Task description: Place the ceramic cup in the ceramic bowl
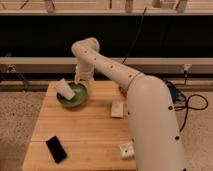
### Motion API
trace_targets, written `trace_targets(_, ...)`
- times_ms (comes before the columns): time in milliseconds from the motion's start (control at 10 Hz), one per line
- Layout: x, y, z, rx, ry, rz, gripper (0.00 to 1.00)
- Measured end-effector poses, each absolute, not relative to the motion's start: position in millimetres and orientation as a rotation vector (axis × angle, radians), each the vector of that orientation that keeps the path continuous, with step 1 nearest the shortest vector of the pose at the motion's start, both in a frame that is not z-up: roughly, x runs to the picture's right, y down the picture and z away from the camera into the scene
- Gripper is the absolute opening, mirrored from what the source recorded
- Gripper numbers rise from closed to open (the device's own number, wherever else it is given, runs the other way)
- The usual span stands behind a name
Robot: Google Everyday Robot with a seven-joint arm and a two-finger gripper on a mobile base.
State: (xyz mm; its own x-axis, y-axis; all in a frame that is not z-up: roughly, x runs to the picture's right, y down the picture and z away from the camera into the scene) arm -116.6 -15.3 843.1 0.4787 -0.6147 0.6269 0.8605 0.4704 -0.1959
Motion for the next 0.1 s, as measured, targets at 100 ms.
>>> trace_targets(100,-115.4,-16.0,843.1,-0.537,-0.518,-0.953,0.71)
